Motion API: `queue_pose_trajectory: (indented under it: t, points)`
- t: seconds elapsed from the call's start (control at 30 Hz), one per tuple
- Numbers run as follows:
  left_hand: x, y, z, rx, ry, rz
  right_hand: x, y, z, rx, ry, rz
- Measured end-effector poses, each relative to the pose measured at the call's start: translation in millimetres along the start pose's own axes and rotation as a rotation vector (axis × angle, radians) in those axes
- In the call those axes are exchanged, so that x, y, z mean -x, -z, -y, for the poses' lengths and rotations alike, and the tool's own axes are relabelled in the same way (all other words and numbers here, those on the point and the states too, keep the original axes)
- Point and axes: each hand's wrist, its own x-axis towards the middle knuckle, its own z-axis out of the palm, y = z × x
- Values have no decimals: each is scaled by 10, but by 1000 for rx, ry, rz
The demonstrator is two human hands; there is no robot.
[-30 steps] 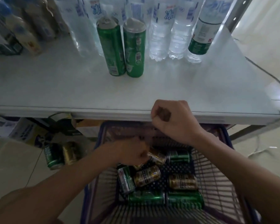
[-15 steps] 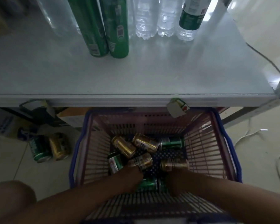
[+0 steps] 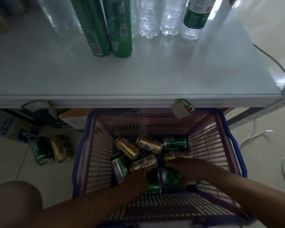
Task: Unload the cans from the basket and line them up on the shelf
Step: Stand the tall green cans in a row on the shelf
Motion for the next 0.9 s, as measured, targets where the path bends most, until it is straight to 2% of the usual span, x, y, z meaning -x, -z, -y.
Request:
queue_pose_trajectory:
  t: [0.1,0.17,0.3,0.4,0.53,0.6,0.73,0.9]
  points:
    - [-23,-14,-2,60,-24,-34,190,322,26,-80,80,-15]
    - [-24,-45,-20,6,-22,4,360,458,62,-177,158,-135]
    - [72,-32,-38,-196,0,-90,602,689,154,-194,277,-360]
    - [202,207,-88,-171,-64,-52,768,862,180,-219,349,-486]
    - [463,601,-75,113,-118,-215,1005,1072,176,-417,472,-556]
    - [593,897,3,331,-189,-45,1132,1160,152,-586,531,-560]
    - [813,1658,260,620,-234,-10,1339,1306,35,-828,598,-659]
    - [1152,2227,525,987,-298,-225,1407,1466,-103,-1092,697,-885]
